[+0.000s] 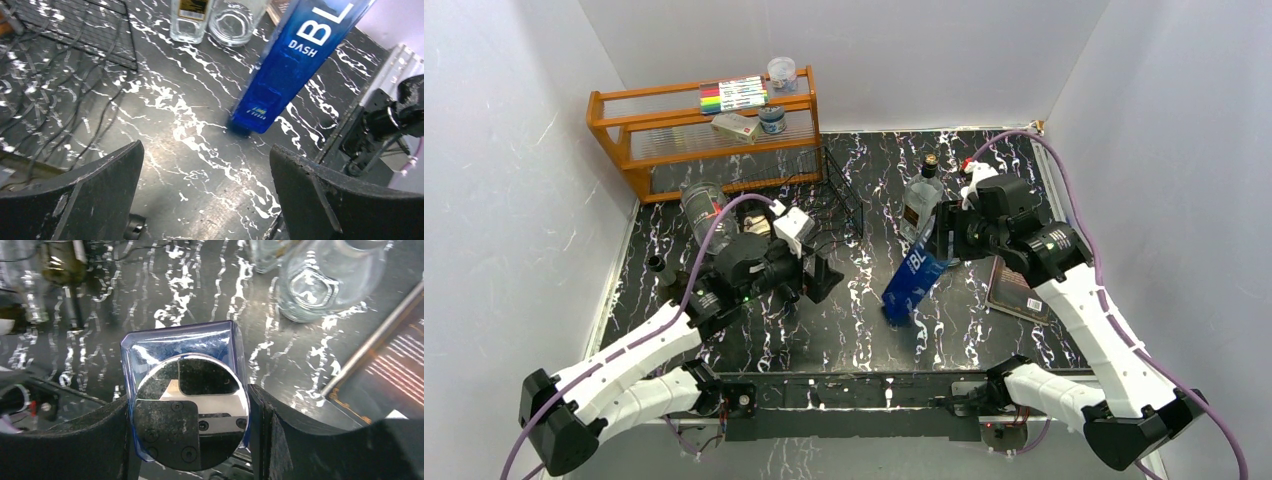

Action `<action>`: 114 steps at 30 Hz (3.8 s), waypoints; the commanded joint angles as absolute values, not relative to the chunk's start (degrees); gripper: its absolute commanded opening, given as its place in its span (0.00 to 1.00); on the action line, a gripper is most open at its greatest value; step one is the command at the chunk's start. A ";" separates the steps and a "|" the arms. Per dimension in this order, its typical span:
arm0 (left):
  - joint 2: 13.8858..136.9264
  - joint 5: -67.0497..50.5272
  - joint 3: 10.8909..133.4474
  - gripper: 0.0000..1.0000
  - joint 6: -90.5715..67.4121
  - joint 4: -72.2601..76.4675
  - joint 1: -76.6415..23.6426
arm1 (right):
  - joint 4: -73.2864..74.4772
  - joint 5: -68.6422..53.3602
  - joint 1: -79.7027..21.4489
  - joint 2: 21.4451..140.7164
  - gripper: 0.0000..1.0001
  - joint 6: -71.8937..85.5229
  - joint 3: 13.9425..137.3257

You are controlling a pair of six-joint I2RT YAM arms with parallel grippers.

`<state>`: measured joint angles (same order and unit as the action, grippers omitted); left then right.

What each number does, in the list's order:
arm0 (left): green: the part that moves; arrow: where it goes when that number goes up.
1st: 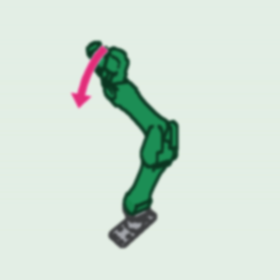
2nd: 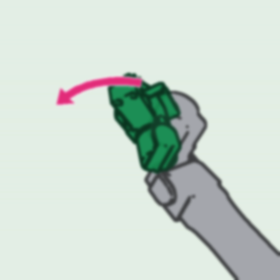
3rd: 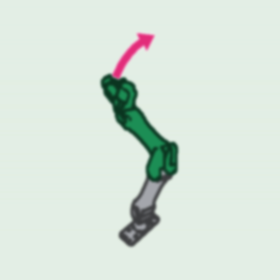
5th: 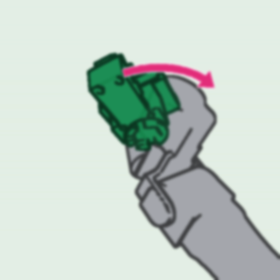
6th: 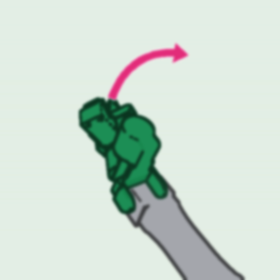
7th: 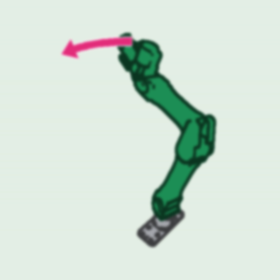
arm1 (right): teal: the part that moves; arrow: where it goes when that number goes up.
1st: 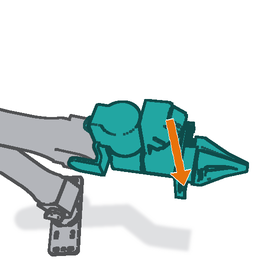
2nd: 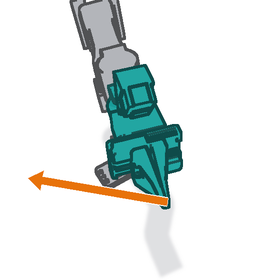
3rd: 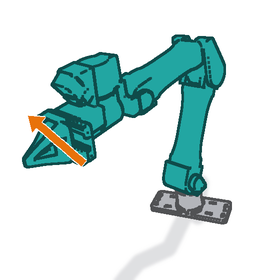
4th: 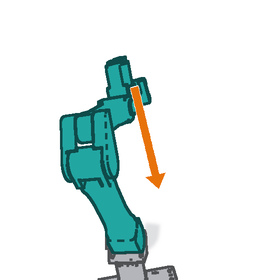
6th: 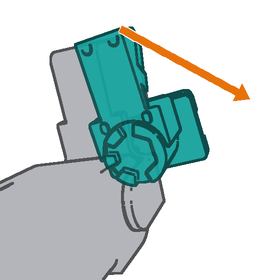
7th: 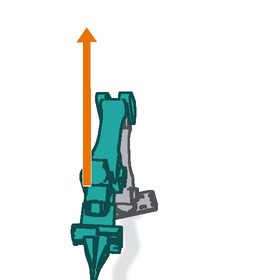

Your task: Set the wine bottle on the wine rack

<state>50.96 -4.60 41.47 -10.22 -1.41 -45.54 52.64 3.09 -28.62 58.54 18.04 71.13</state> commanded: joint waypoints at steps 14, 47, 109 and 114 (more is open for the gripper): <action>52.68 -19.96 35.84 0.96 -8.33 14.10 -45.69 | 24.19 -20.02 -28.65 54.42 0.28 33.47 63.02; 63.10 -23.60 39.30 0.95 4.60 11.84 -45.70 | 12.75 -31.29 -28.65 55.23 0.27 45.24 58.37; 66.64 -12.89 57.72 0.13 75.62 7.47 -49.28 | 45.79 -27.28 -33.65 68.31 0.98 10.98 74.19; 66.53 -10.29 58.36 0.15 77.25 7.40 -50.18 | 44.86 -18.93 -40.78 70.34 0.92 14.22 74.53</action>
